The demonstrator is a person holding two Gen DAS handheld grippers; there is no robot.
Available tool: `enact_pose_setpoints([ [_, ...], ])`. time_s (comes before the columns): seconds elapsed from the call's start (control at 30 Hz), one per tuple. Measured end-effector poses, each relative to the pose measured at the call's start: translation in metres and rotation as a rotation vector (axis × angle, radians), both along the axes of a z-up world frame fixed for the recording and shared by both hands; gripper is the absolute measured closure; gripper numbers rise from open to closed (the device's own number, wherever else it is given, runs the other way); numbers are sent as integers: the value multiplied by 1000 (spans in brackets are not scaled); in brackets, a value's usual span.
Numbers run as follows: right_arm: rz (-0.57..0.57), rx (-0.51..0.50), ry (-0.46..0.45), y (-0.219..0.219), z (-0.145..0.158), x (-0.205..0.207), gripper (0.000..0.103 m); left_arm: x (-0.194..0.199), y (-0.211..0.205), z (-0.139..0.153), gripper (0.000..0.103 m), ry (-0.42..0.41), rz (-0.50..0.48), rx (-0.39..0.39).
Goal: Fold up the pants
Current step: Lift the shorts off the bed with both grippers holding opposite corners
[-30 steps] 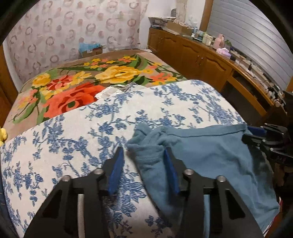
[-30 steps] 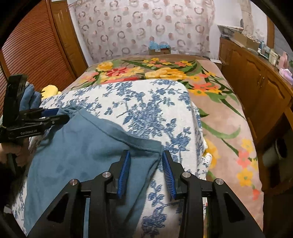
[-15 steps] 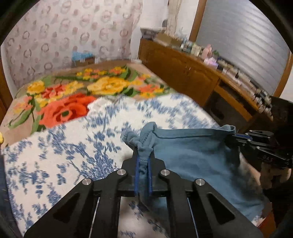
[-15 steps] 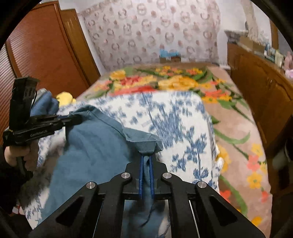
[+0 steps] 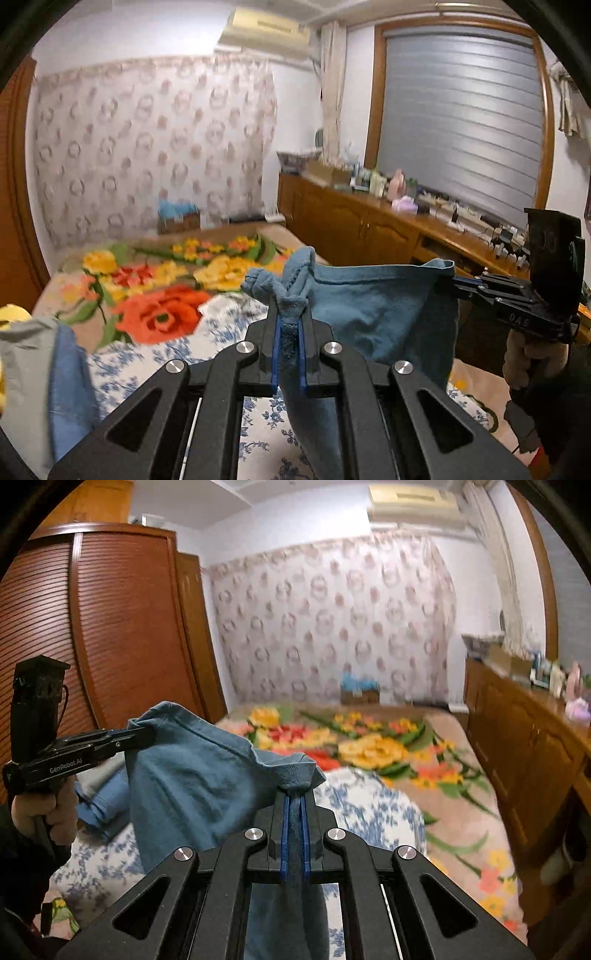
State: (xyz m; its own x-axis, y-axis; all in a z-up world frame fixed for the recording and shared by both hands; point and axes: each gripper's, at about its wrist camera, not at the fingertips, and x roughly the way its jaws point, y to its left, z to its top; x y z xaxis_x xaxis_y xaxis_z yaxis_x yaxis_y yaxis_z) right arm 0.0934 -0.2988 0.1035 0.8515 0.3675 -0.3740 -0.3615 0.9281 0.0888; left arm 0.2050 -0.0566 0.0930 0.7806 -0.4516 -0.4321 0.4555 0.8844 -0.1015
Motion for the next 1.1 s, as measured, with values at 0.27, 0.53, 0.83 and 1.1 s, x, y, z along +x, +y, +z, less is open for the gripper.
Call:
enact_pose_setpoints([
  [0.27,40,-7,-126,15,17,-60,98,-54,33,32,95,-120,54,-15],
  [0.53,99,-15,-172,18,5,-92,98,-91,55,48,95,-184,87,-8],
  [0.83,172,-12,-201,8,5,-106,98,-124,70,63,95,-231,100,-29],
  [1.1,203,-14,-172,2,-2,-83,98,-118,82,56,95,-225,115,-26],
])
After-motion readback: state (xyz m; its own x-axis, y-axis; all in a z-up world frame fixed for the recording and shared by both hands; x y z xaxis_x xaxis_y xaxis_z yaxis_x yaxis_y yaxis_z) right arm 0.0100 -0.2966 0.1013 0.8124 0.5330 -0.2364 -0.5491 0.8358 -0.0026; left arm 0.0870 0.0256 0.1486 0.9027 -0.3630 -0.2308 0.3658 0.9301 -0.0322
